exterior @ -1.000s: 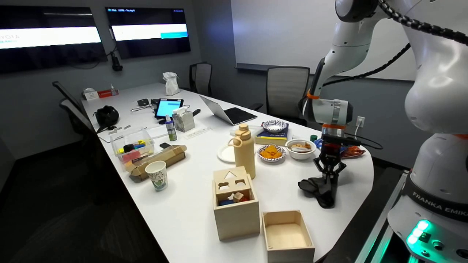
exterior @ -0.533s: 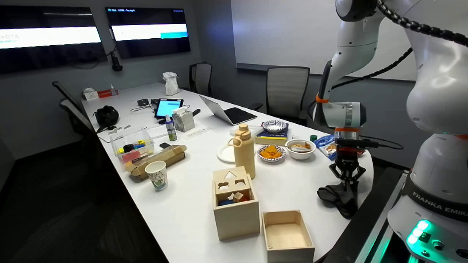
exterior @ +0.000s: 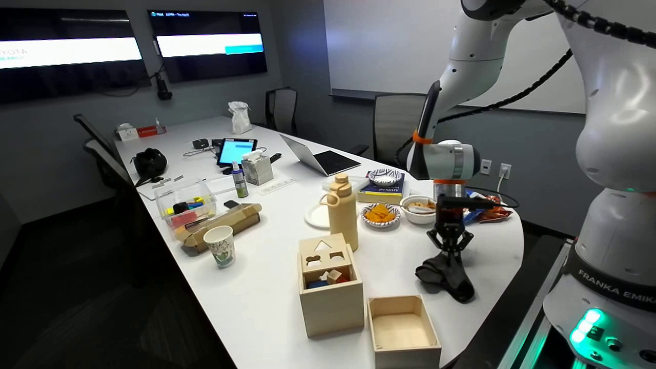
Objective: Use the towel to wipe the table.
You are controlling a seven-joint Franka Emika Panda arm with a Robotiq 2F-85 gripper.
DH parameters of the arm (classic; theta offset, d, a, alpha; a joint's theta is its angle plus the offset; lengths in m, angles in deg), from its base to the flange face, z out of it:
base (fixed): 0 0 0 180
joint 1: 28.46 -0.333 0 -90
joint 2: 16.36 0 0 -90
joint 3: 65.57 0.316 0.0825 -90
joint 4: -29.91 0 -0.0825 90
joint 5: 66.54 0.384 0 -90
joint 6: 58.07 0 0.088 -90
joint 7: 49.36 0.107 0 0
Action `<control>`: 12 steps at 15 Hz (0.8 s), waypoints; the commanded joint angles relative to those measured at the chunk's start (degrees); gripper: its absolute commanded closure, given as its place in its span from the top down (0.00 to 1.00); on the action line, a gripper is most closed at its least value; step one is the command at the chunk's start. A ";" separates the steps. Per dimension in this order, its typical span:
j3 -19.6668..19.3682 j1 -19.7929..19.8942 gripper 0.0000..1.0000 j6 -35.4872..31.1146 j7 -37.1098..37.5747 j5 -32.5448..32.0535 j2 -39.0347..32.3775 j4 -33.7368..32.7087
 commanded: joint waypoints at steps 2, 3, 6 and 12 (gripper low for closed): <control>2.93 -5.70 0.01 2.55 0.89 -3.46 -0.70 -0.37; 3.19 -6.76 0.01 3.43 0.85 -4.38 -0.91 -0.24; 1.19 -10.40 0.01 4.20 5.11 -7.24 -0.30 1.86; -6.41 -12.76 0.01 1.20 15.42 -11.35 3.45 6.24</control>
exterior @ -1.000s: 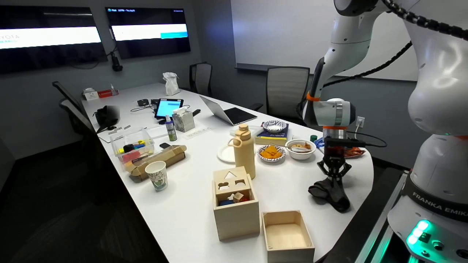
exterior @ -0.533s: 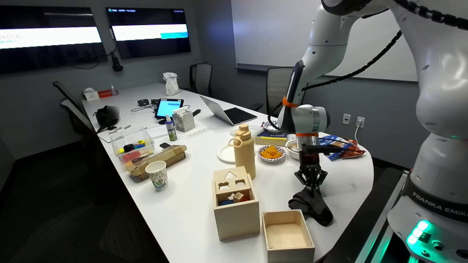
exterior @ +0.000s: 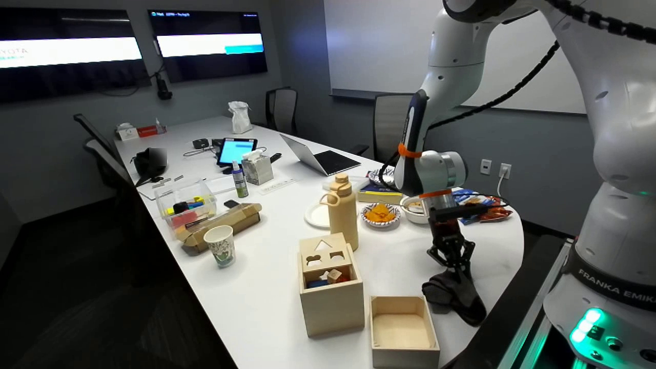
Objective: Use the towel to wipe the table.
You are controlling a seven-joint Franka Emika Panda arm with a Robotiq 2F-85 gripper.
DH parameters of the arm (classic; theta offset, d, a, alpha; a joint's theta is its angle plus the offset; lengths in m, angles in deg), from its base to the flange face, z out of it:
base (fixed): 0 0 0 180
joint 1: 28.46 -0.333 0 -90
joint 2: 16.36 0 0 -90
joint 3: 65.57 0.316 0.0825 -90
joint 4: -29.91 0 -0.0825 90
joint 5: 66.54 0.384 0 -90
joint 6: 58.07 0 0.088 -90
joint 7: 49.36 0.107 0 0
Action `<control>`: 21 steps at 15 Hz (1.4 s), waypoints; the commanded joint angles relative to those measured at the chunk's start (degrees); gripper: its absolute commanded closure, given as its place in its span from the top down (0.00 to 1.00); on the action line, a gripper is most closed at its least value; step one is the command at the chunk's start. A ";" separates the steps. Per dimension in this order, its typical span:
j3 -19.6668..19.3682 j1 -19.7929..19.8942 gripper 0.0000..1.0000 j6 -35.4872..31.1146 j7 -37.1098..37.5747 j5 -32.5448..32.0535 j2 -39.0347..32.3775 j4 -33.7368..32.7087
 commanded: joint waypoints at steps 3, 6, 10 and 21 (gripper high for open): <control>-5.24 1.26 0.01 -5.96 4.90 -1.40 4.33 3.04; -2.45 3.43 0.01 -11.12 2.84 1.25 4.22 1.34; 2.38 2.65 0.01 -15.85 3.15 2.07 2.93 -1.89; 7.99 -0.09 0.01 -12.40 2.54 0.88 3.39 -1.42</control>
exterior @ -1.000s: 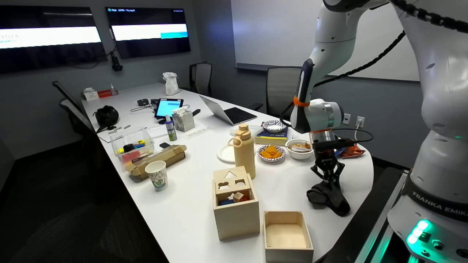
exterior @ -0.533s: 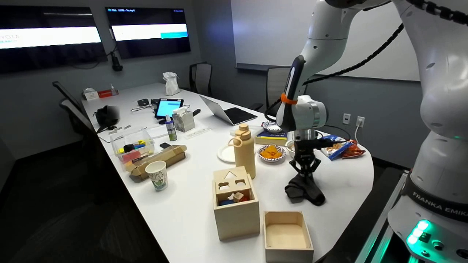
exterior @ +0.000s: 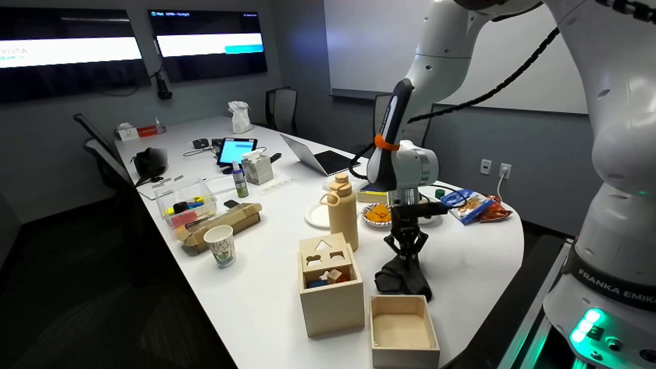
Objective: Use the towel to wipe the table.
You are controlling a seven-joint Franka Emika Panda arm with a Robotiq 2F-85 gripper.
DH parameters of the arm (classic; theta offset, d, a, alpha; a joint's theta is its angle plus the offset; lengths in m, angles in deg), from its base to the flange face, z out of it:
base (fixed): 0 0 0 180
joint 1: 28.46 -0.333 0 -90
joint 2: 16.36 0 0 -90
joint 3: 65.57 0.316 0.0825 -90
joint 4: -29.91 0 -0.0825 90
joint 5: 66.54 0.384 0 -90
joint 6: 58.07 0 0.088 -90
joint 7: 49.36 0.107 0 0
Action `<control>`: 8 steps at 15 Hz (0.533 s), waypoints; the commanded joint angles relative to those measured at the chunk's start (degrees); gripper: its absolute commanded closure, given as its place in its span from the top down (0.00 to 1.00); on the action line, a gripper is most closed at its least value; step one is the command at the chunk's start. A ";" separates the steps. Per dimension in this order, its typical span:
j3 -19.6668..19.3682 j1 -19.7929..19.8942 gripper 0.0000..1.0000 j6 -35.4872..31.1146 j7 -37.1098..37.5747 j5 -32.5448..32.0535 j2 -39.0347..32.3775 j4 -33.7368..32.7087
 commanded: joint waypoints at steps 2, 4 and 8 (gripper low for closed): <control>-5.11 -0.24 0.01 0.77 1.65 -0.59 2.78 3.62; -7.09 0.64 0.01 -0.18 1.75 -0.10 4.03 4.27; -8.77 2.02 0.01 -2.13 1.72 0.46 3.98 0.73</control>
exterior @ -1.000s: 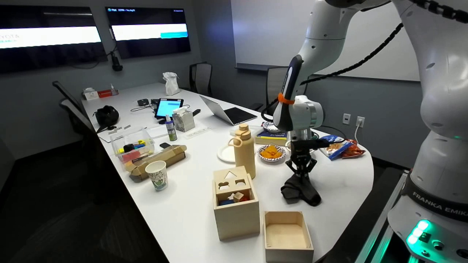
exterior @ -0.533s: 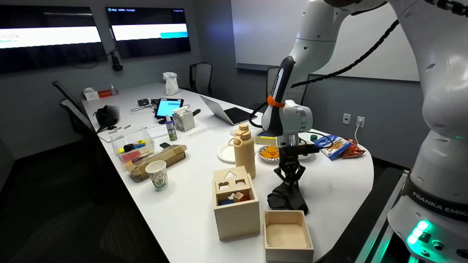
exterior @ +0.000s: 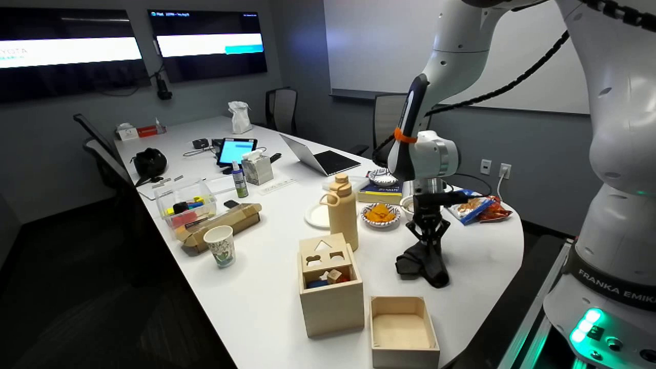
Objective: Use the towel to wipe the table.
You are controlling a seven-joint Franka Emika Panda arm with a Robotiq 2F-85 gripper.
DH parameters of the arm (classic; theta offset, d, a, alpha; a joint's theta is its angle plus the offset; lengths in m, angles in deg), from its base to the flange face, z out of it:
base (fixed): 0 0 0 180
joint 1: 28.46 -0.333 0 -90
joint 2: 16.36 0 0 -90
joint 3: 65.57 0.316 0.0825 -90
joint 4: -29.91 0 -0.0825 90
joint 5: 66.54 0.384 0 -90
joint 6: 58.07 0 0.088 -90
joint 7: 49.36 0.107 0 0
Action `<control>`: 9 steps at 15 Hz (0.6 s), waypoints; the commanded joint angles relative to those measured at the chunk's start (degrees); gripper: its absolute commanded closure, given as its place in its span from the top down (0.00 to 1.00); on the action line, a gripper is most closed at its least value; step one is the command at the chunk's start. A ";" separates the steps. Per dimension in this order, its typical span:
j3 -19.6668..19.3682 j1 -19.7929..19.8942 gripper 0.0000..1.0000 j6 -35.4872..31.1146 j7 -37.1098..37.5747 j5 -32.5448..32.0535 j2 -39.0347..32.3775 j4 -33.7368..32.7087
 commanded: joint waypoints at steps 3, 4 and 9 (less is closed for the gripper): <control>0.82 0.95 0.01 0.12 0.65 0.76 -1.10 -6.59; 2.01 1.25 0.01 0.89 -0.22 1.23 -2.12 -8.56; 7.45 2.27 0.01 6.21 -4.67 2.57 -6.62 -15.20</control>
